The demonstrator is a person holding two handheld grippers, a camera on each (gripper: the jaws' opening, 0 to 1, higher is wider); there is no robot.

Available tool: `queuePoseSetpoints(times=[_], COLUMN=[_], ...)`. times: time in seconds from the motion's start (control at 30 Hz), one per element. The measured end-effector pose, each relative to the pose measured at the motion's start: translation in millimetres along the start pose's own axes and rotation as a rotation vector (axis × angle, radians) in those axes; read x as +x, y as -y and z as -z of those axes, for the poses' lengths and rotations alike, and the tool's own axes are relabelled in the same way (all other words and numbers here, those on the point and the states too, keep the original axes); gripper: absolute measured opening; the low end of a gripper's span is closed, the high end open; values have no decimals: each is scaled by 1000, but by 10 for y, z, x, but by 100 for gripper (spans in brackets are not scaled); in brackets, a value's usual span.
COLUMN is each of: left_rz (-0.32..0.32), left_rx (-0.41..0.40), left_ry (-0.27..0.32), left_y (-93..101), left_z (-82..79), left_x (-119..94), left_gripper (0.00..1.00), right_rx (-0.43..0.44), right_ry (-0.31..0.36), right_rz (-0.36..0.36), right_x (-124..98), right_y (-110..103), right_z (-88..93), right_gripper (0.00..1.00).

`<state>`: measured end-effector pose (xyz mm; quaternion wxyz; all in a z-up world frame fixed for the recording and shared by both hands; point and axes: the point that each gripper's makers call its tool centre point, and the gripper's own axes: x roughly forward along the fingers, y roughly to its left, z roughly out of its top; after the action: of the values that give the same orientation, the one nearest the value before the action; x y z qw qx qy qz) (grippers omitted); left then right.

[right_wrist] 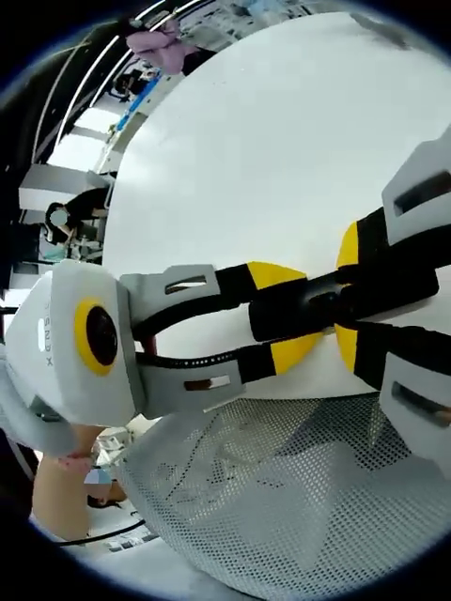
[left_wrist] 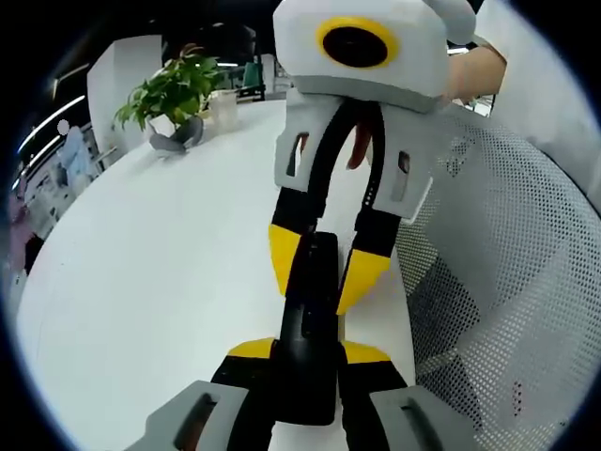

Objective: Press the specified remote control buttons in sequence, fully releasing each button before pressing the next.

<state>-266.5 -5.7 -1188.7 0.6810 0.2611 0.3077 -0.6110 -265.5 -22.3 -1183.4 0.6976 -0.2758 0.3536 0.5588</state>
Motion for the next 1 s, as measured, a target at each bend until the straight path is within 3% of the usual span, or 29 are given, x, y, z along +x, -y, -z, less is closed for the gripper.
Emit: queuePoseSetpoints(times=[0.13,0.23,0.53,0.67,0.7,0.77,0.83,1.0], left_rz=[-5,-7,-19,-41,-56,-86,-75,-118], left_rx=[-3,-6,-46,-40,-53,-176,-248,-323], left_ry=[5,9,19,37,48,103,148,245], left_y=[-2,-3,-15,-8,-22,-53,-36,-94], left_z=[-3,-6,-15,-15,-27,-71,-99,-224], left_x=[1,1,6,13,18,32,28,-91], left_gripper=[24,24,25,25,26,28,34,48], right_rx=[-2,-18,-11,-49,-58,-57,-40,-7], right_ry=[-12,-17,-13,-18,-20,-20,-13,4], right_rz=[-21,-21,-20,-24,-23,-22,-23,-20], right_x=[-7,-11,11,19,19,16,13,13], right_y=[-6,7,85,66,65,70,79,87], right_z=[102,139,183,194,196,197,195,195], right_gripper=[29,30,24,23,23,23,23,23])
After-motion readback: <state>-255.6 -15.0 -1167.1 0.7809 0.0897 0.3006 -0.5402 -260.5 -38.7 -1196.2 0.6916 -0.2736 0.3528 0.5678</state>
